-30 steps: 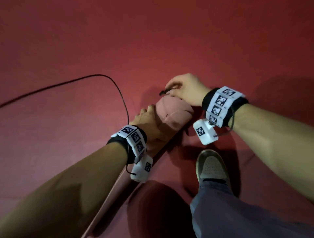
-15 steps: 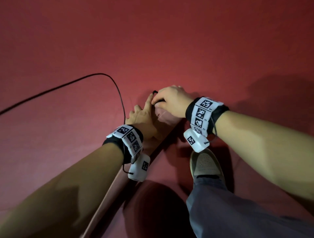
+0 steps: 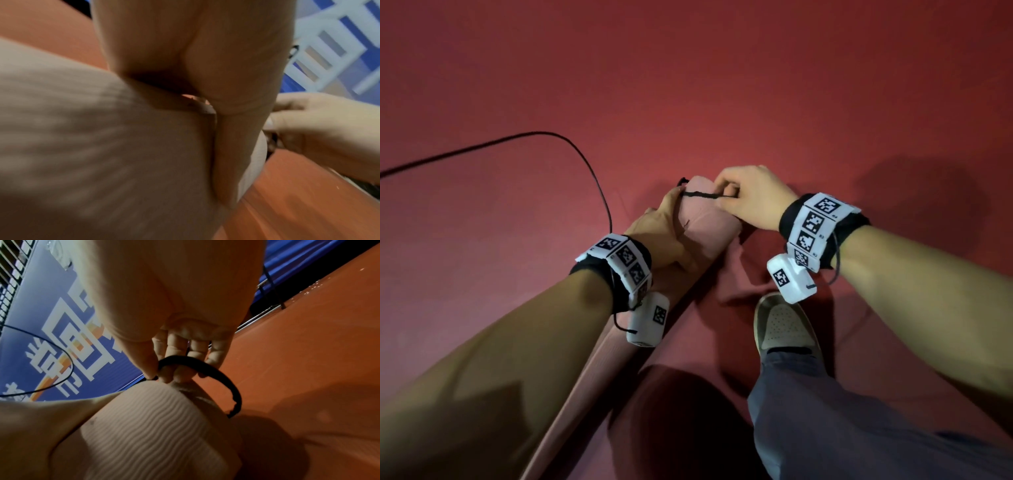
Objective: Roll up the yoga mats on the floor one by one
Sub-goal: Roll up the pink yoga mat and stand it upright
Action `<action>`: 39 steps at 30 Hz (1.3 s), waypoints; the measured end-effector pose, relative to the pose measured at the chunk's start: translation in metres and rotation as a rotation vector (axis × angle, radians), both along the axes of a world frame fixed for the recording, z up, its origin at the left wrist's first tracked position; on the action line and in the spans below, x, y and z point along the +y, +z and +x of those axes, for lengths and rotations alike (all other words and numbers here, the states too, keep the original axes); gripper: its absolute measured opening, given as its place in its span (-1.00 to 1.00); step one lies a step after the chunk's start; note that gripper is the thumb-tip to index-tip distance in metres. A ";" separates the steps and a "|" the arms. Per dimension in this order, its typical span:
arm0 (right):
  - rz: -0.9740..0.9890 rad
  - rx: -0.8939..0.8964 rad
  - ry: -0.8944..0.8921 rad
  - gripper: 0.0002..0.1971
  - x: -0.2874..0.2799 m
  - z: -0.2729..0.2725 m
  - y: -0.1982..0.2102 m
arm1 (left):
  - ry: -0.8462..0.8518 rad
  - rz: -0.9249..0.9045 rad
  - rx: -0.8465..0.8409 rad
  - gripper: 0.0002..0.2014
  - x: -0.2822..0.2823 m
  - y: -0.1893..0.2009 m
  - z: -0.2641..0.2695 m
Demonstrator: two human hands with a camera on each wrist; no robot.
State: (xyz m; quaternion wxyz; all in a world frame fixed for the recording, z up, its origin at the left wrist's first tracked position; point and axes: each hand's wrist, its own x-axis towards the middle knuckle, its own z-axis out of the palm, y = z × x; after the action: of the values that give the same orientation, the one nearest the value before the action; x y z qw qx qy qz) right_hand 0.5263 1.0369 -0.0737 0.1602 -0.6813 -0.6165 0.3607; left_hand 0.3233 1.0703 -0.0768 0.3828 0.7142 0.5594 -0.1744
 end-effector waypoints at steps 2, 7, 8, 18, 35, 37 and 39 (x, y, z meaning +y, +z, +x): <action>0.016 0.006 0.018 -0.86 -0.004 0.001 0.000 | 0.009 0.001 -0.004 0.40 0.001 0.000 -0.001; 0.098 0.081 0.040 -0.83 -0.004 -0.012 0.010 | 0.037 0.013 -0.036 0.34 0.003 -0.002 -0.003; 0.078 0.108 0.039 -0.83 -0.004 -0.015 0.012 | 0.044 0.012 -0.047 0.34 0.003 -0.003 -0.004; -0.094 0.175 0.097 -0.88 -0.027 -0.010 -0.001 | 0.215 0.059 -0.144 0.23 0.032 0.015 -0.027; -0.318 -0.036 0.106 -0.64 0.004 -0.013 -0.018 | 0.150 0.091 -0.482 0.20 0.045 0.091 -0.012; -0.406 -0.036 0.131 -0.67 -0.005 -0.019 -0.016 | 0.126 0.101 -0.493 0.20 0.047 0.093 -0.005; -0.426 0.003 0.161 -0.75 -0.012 -0.027 -0.016 | 0.129 0.130 -0.465 0.22 0.051 0.092 0.001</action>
State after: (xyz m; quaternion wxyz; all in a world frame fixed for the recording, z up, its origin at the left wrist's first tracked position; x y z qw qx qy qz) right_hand 0.4992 1.0250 -0.0899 -0.0157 -0.6479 -0.5786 0.4952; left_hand 0.3244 1.1215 0.0148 0.4648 0.7210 0.5109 0.0557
